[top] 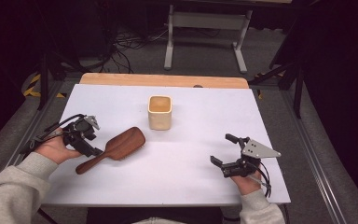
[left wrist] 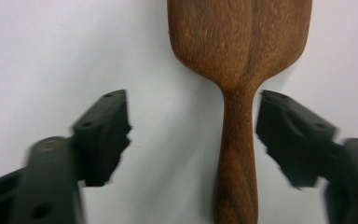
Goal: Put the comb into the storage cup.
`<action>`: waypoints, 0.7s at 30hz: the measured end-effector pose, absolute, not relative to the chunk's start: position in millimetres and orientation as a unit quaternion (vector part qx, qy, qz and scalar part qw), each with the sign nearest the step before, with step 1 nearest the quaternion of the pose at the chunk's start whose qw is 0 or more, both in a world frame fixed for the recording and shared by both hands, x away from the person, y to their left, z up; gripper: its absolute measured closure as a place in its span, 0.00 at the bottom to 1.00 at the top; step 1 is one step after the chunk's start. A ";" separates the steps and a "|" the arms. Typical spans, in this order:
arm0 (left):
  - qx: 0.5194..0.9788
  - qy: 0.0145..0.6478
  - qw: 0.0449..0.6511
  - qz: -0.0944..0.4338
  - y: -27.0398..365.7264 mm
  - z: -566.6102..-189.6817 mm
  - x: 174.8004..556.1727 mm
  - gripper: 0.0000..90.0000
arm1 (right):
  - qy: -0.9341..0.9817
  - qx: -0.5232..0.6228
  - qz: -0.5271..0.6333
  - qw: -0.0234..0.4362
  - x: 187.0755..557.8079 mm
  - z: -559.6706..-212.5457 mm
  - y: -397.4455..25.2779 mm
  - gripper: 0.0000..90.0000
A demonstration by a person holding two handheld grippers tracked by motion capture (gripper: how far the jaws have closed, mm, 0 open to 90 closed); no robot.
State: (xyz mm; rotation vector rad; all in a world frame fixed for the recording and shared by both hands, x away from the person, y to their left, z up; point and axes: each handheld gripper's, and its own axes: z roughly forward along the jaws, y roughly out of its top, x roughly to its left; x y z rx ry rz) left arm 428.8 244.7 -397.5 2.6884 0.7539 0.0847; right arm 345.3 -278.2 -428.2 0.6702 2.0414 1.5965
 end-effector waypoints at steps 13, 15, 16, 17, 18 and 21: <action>0.945 0.265 0.193 0.011 231.1 -400.5 410.4 0.00 | 0.742 0.242 0.583 0.227 344.9 -428.3 -277.6 0.01; 0.942 0.271 0.199 0.005 230.0 -401.6 409.9 0.02 | 0.742 0.241 0.582 0.228 344.8 -428.2 -277.6 0.01; 0.940 0.272 0.203 0.008 229.3 -401.9 408.5 0.03 | 0.742 0.240 0.582 0.228 344.8 -428.2 -277.4 0.01; 0.940 0.273 0.205 0.008 228.9 -402.5 408.1 0.05 | 0.742 0.240 0.584 0.226 344.8 -428.3 -277.3 0.01; 0.940 0.272 0.207 0.009 228.5 -403.3 407.9 0.05 | 0.743 0.240 0.583 0.226 344.7 -428.2 -277.3 0.01; 0.942 0.275 0.192 0.011 225.9 -409.5 407.7 0.07 | 0.742 0.239 0.585 0.225 344.5 -428.2 -277.0 0.01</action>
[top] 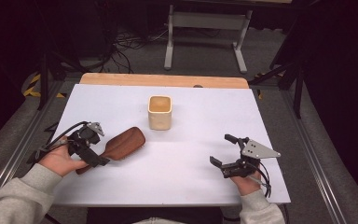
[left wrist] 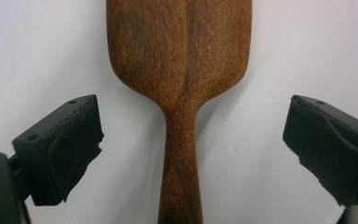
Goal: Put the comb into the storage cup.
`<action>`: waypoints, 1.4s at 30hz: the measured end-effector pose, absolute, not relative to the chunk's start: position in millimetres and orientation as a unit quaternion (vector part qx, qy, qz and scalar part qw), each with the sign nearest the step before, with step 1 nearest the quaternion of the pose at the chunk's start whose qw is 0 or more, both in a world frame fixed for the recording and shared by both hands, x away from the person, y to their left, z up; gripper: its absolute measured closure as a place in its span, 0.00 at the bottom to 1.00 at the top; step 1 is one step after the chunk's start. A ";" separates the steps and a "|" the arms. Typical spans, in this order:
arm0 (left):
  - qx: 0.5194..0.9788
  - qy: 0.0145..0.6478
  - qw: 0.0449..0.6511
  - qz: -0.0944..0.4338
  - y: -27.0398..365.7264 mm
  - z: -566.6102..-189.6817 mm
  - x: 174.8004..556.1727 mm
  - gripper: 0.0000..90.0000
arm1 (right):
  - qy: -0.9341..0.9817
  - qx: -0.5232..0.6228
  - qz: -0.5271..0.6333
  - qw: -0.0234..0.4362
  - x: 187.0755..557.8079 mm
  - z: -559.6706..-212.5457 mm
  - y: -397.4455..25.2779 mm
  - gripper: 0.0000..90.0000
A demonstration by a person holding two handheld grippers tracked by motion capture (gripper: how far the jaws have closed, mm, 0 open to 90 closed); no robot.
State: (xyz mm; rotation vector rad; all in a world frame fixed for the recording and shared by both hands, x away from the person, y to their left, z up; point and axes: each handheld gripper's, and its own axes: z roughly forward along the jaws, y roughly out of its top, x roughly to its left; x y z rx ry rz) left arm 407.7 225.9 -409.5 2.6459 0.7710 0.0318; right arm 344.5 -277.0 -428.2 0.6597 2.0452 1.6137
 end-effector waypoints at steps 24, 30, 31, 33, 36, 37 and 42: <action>0.950 0.279 0.137 -0.006 215.2 -431.2 414.4 0.49 | 0.742 0.238 0.585 0.224 344.9 -428.2 -277.3 0.01; 0.951 0.285 0.121 -0.004 211.5 -433.4 415.3 0.66 | 0.743 0.239 0.584 0.225 345.0 -428.3 -277.4 0.01; 0.951 0.285 0.117 -0.001 210.8 -434.3 415.4 0.68 | 0.742 0.239 0.585 0.224 345.2 -428.5 -277.3 0.01; 0.952 0.285 0.108 0.009 209.9 -433.3 414.7 0.75 | 0.743 0.238 0.584 0.225 345.2 -428.4 -277.4 0.01; 0.951 0.288 0.109 0.008 209.9 -433.5 414.7 0.79 | 0.742 0.240 0.585 0.225 345.1 -428.4 -277.5 0.01; 0.951 0.288 0.108 0.008 209.6 -433.6 414.6 0.79 | 0.741 0.239 0.585 0.225 345.1 -428.4 -277.6 0.01; 0.952 0.291 0.098 0.006 208.8 -432.9 413.9 0.80 | 0.742 0.239 0.584 0.225 345.1 -428.5 -277.6 0.01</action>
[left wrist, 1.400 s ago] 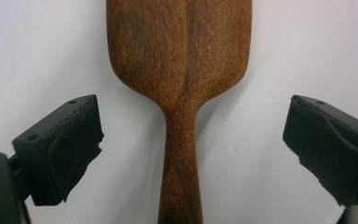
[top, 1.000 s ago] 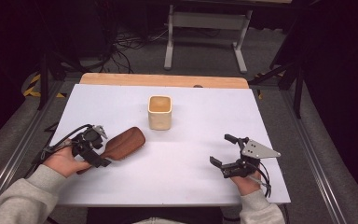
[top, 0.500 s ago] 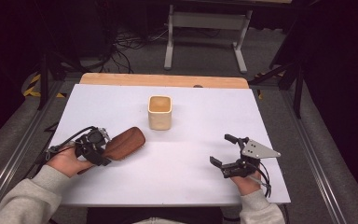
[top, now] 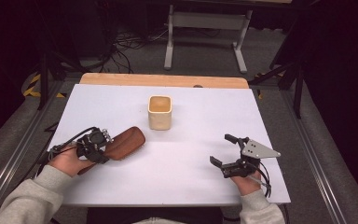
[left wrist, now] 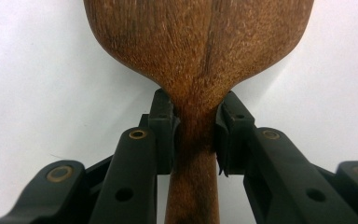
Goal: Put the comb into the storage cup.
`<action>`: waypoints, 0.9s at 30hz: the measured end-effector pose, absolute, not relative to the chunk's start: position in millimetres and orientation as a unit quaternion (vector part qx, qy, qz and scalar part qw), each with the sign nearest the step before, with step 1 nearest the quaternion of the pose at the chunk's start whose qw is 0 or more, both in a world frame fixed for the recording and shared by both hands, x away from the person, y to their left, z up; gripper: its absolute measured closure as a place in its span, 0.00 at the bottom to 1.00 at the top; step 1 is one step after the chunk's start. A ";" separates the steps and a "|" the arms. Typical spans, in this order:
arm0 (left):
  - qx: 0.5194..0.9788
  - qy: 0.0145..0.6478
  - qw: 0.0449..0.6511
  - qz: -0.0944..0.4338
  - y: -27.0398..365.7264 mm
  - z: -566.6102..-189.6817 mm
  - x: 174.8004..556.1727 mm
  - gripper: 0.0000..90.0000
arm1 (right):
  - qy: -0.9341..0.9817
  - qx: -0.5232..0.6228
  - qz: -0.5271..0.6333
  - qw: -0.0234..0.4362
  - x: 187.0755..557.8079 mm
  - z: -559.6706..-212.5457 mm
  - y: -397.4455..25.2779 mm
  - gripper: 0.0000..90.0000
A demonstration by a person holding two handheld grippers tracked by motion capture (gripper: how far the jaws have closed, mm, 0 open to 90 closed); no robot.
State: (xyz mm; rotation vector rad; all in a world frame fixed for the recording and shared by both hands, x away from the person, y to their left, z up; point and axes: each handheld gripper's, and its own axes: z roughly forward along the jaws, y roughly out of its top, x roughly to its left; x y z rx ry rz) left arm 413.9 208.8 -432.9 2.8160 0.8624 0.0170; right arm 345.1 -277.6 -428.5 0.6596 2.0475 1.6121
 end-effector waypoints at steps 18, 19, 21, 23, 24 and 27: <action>0.946 0.291 0.141 0.028 213.3 -430.5 403.7 0.81 | 0.742 0.241 0.584 0.223 345.3 -428.9 -277.7 0.01; 0.945 0.289 0.149 0.034 213.6 -430.4 403.1 0.81 | 0.742 0.241 0.584 0.223 345.3 -429.0 -277.7 0.01; 0.944 0.288 0.157 0.035 214.2 -428.1 401.1 0.81 | 0.743 0.241 0.584 0.223 345.2 -429.0 -277.6 0.01; 0.943 0.286 0.168 0.040 215.1 -424.4 398.9 0.81 | 0.742 0.241 0.584 0.223 345.3 -429.1 -277.5 0.01; 0.940 0.293 0.172 0.040 215.4 -423.1 396.9 0.81 | 0.743 0.242 0.584 0.222 345.4 -429.1 -277.5 0.01; 0.937 0.288 0.192 0.047 217.7 -417.2 394.2 0.81 | 0.742 0.239 0.585 0.223 345.3 -429.0 -277.4 0.01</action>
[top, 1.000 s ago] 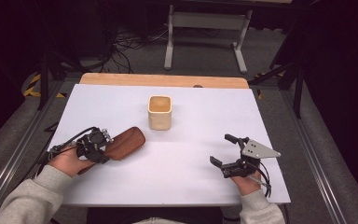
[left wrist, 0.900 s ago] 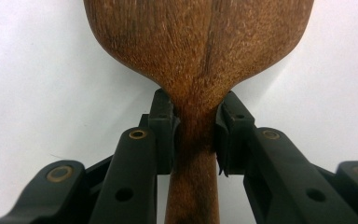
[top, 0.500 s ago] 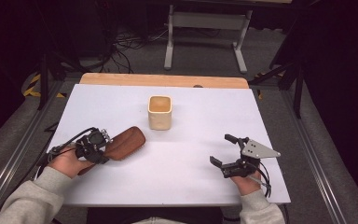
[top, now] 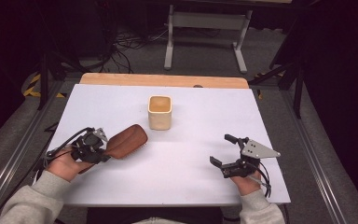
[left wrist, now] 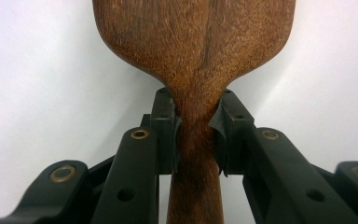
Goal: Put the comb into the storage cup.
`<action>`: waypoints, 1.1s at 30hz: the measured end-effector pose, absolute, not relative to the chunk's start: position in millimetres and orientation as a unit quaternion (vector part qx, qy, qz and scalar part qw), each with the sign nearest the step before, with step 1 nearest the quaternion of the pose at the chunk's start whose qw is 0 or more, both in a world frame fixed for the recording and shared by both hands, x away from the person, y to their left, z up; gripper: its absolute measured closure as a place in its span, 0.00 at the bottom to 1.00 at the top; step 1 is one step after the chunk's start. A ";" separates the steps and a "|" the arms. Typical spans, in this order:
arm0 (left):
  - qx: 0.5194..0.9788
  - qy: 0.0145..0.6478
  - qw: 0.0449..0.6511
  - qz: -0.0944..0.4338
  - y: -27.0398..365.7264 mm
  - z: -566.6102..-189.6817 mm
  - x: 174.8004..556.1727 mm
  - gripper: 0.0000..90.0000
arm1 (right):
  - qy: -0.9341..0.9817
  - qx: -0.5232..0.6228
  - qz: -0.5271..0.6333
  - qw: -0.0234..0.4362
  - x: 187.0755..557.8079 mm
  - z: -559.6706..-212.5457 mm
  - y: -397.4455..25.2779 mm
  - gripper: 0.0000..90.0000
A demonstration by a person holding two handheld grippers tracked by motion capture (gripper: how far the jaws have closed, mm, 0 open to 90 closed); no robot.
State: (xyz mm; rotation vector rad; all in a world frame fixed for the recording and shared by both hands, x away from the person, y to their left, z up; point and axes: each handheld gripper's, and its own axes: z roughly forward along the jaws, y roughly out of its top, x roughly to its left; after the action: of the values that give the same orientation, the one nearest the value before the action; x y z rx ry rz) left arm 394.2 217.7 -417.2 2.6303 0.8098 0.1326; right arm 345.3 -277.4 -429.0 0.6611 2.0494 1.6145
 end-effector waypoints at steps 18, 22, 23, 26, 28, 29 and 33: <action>0.900 0.282 0.320 0.085 222.5 -386.7 368.5 0.81 | 0.744 0.237 0.583 0.222 345.2 -428.7 -274.5 0.02; 0.890 0.278 0.349 0.094 221.5 -383.7 362.4 0.81 | 0.746 0.236 0.583 0.222 345.2 -428.2 -273.3 0.02; 0.889 0.275 0.355 0.094 221.1 -383.0 361.5 0.81 | 0.746 0.235 0.583 0.221 345.1 -428.1 -272.9 0.02; 0.881 0.272 0.374 0.104 218.9 -381.2 357.6 0.81 | 0.745 0.234 0.584 0.220 345.1 -427.7 -271.6 0.02; 0.875 0.270 0.387 0.109 217.7 -380.6 355.8 0.81 | 0.747 0.233 0.583 0.219 345.0 -427.4 -271.1 0.02; 0.872 0.268 0.394 0.112 216.8 -380.1 354.5 0.81 | 0.747 0.233 0.583 0.218 344.9 -427.0 -270.8 0.02; 0.861 0.259 0.422 0.119 209.8 -379.3 350.6 0.81 | 0.747 0.228 0.586 0.215 344.4 -425.7 -267.6 0.03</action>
State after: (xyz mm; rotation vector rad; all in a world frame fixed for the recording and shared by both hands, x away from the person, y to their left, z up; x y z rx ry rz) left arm 350.6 209.8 -379.3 2.1558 0.6493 0.2975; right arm 344.4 -267.6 -425.7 0.6331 2.0716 1.6245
